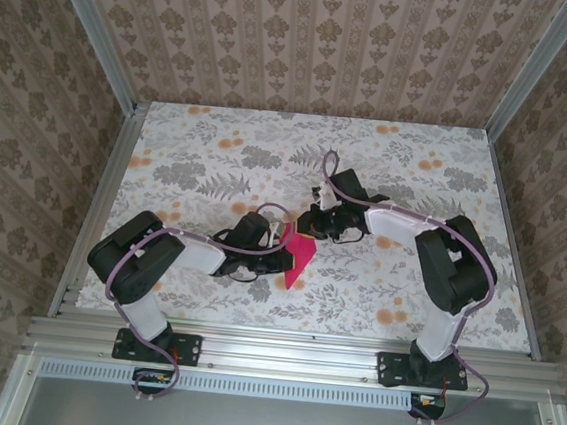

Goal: Fold a paper plane with a square sheet of paper (pick it up from the middle)

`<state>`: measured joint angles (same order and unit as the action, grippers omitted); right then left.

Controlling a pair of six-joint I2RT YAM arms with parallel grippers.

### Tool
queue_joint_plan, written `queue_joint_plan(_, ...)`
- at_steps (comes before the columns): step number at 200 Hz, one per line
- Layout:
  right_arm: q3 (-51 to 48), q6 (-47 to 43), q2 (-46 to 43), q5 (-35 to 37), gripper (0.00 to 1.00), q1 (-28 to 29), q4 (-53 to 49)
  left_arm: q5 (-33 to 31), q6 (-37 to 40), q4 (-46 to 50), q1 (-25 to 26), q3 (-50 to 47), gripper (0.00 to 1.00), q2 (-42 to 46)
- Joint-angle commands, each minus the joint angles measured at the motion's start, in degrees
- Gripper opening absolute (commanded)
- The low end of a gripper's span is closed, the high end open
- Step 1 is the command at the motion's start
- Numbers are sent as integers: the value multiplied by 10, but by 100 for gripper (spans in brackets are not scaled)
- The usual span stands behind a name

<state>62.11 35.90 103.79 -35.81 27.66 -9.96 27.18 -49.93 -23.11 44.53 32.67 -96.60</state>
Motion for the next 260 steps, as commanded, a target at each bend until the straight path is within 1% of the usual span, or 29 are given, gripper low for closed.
queue_joint_plan(1, -19, 7, 6, -8, 9, 4, 13, 2, 24, 115, 17, -17, 5, -24)
queue_joint_plan(35, -5, 10, 46, -31, 7, 21, 26, 6, 26, 116, 19, -17, 4, -30)
queue_joint_plan(72, 8, 1, 90, -23, 7, 21, 20, 5, 31, 127, 19, -18, 3, -27)
queue_joint_plan(98, 19, 2, 125, -23, 7, 11, 30, 11, 47, 155, 20, -12, 2, -28)
queue_joint_plan(130, 39, 7, 143, -20, 8, -6, 36, 14, 52, 168, 21, -18, 0, -31)
queue_joint_plan(190, 104, 3, 175, -5, 9, -29, 7, 11, 53, 178, 26, -23, 0, -43)
queue_joint_plan(222, 133, -5, 189, 22, 10, -38, -13, 9, 54, 183, 29, -23, 0, -43)
queue_joint_plan(260, 151, -2, 204, 45, 10, -48, -12, 9, 56, 185, 31, -24, 0, -43)
